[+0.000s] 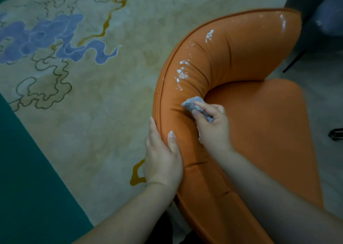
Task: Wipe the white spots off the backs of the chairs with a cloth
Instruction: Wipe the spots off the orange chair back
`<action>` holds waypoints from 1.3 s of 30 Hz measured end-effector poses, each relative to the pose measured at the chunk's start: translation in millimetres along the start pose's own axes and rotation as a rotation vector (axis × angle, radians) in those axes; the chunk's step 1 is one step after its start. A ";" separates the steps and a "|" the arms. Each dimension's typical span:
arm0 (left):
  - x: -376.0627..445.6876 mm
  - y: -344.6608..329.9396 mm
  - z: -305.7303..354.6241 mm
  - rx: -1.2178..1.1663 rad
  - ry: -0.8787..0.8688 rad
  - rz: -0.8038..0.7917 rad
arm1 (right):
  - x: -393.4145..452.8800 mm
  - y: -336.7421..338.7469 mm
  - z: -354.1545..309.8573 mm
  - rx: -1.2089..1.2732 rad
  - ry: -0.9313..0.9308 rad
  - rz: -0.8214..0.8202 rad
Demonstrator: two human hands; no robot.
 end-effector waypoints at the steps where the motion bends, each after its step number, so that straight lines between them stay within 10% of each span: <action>1: 7.9 2.3 0.8 0.012 -0.010 -0.021 | 4.6 1.8 -1.8 0.027 -0.001 0.061; 8: 117.9 4.1 40.4 0.105 -0.067 -0.172 | 64.2 10.5 -17.1 0.160 -0.007 0.294; 19: 124.8 3.2 41.1 0.044 -0.243 -0.160 | 131.7 -33.0 -42.3 -0.298 0.232 0.131; 39: 124.3 10.0 39.7 -0.038 -0.221 -0.106 | 104.8 -39.5 -35.1 -0.364 0.321 0.086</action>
Point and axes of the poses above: each hand's wrist, its own x-axis towards the middle knuckle, its own y-axis out of the back of the hand, z = x × y, the point moved 9 cm from there along x, towards the middle knuckle, and after that the axes turned 9 degrees about -z, right-handed, at the moved point
